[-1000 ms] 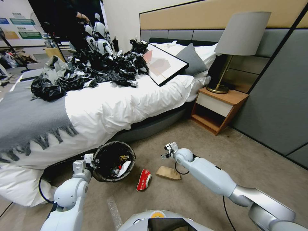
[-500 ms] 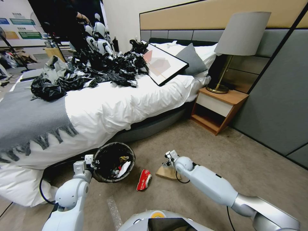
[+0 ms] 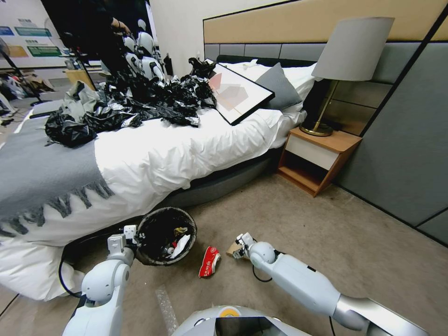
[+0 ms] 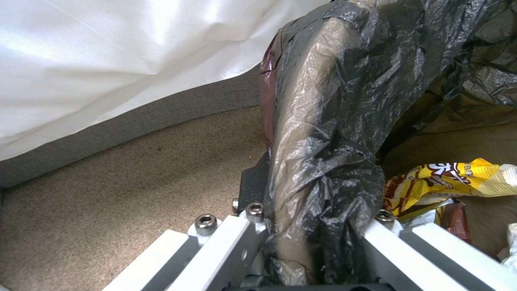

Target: Pick up the trash bin, then pick up the garbage from the floor and place it into the trash bin.

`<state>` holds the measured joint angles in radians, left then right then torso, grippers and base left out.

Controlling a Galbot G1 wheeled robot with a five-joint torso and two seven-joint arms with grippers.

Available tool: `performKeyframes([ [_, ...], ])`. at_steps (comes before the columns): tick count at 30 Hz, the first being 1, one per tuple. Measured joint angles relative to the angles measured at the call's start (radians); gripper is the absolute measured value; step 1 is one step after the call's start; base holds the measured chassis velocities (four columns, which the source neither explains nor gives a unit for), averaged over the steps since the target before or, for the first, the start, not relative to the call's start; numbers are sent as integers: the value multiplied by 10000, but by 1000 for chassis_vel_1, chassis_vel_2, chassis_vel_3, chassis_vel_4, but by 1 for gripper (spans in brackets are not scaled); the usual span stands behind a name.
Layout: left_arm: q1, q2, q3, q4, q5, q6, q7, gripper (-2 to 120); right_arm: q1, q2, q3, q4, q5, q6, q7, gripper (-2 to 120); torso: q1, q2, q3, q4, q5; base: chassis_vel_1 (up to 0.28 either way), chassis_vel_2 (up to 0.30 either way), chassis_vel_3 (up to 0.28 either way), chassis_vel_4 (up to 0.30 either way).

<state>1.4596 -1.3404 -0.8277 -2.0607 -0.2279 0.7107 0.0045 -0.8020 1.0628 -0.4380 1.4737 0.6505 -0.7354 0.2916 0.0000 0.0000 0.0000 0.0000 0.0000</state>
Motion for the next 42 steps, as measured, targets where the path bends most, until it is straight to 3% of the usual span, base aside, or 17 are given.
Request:
performKeyframes([
  [21, -1, 60, 32, 61, 56, -54, 21, 0, 218, 193, 112, -766, -196, 20, -262, 99, 0, 0, 0, -1, 0, 0, 0, 0, 0],
  [27, 43, 80, 41, 61, 72, -83, 28, 0, 286, 300, 170, -993, -224, 17, -337, 75, 0, 0, 0, 0, 0, 0, 0, 0, 0],
  [31, 54, 97, 31, 61, 72, -93, 30, 0, 284, 311, 180, -1007, -250, 15, -358, 67, 0, 0, 0, 0, 0, 0, 0, 0, 0],
  [34, 35, 121, 21, 64, 69, -101, 30, 0, 259, 309, 184, -1008, -290, 16, -406, 50, 0, 0, 1, 0, 1, 0, 0, 0, 0],
  [37, 28, 119, 24, 64, 69, -101, 29, 0, 259, 309, 184, -1005, -292, 16, -410, 44, 0, 1, 0, 0, 1, 0, 0, 0, 0],
  [39, 6, 76, 51, 72, 69, -102, 25, 0, 258, 306, 183, -999, -291, 23, -438, 32, 0, 1, 0, -1, 1, 0, 0, 0, 0],
  [42, 7, 67, 55, 81, 69, -104, 25, 0, 260, 297, 184, -999, -290, 28, -465, 24, 0, 0, 0, 0, 1, 0, 0, 0, 0],
])
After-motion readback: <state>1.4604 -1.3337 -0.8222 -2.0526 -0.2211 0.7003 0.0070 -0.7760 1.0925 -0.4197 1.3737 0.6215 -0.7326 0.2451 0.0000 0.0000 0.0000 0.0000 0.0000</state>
